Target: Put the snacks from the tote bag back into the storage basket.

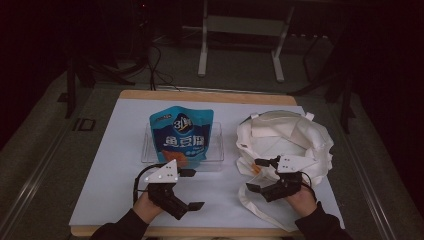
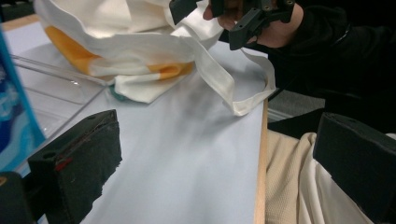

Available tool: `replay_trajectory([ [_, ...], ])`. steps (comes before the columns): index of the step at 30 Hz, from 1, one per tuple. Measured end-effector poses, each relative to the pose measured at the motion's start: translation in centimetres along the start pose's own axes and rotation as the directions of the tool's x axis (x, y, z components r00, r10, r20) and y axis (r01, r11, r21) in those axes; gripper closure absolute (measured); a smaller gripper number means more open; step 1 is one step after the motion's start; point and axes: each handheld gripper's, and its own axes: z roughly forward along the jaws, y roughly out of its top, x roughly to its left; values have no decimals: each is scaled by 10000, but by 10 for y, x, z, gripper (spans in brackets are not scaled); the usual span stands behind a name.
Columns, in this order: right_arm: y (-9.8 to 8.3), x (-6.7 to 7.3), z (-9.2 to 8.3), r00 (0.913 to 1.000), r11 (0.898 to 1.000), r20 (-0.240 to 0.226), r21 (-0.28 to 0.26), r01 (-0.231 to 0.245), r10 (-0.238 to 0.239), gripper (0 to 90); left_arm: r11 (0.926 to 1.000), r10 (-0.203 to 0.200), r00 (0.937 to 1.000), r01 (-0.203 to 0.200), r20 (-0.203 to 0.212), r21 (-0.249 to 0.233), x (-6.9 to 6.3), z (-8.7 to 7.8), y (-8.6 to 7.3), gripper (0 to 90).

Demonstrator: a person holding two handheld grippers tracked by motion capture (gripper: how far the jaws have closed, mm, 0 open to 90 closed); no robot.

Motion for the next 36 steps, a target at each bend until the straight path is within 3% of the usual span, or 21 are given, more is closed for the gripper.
replay_trajectory([
  [8,-12,6,-13,9983,9998,582,-207,66,-54,141,9989,47,9997,-57,231,463,-2,20,-3,14],
  [19,-28,12,-19,9914,9998,1296,123,178,-192,139,9947,442,9990,-439,-10,930,-7,30,-8,14],
  [26,-38,18,-20,9783,9986,2004,211,493,-526,124,9937,695,9972,-668,-276,896,-9,31,-13,14],
  [36,-47,19,-22,9772,9983,2051,268,510,-555,124,9928,538,9984,-519,-146,1080,-11,35,-20,14],
])
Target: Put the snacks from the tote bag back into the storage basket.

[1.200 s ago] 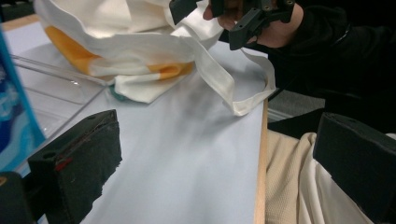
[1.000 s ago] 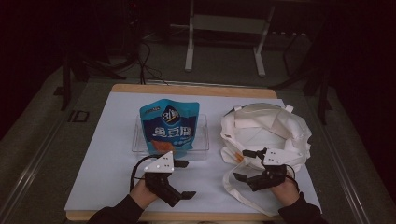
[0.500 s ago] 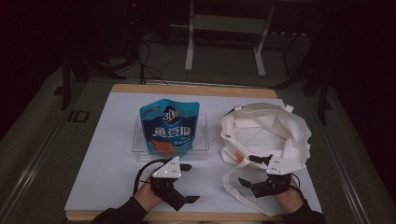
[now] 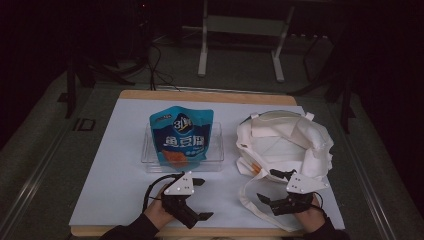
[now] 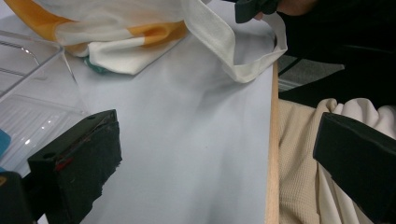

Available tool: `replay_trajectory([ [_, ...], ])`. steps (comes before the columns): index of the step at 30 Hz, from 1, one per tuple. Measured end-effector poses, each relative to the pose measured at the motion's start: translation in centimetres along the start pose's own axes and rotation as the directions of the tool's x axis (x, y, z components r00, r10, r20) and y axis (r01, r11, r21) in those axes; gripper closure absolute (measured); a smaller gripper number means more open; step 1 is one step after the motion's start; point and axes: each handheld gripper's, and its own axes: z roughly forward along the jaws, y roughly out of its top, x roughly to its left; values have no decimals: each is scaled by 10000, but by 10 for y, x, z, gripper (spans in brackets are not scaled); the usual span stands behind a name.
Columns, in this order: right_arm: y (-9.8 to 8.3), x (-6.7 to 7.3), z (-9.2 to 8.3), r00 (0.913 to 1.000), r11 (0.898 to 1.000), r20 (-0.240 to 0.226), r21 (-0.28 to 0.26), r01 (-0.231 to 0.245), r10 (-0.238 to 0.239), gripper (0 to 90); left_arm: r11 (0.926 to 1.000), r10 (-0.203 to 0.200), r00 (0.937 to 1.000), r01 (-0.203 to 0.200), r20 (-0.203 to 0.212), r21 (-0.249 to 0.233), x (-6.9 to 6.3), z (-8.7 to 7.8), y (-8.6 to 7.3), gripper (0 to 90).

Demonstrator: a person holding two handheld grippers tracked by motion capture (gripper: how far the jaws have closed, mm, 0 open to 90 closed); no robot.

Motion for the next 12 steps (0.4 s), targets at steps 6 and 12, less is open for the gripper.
replay_trajectory([
  [6,-4,-7,-7,9983,9974,47,-434,-579,581,124,9999,-140,9999,140,-76,-32,-1,-2,-3,14],
  [12,-5,-10,-6,9980,9976,29,-272,-632,633,128,9997,-232,9994,232,-271,-21,2,-4,-6,14],
])
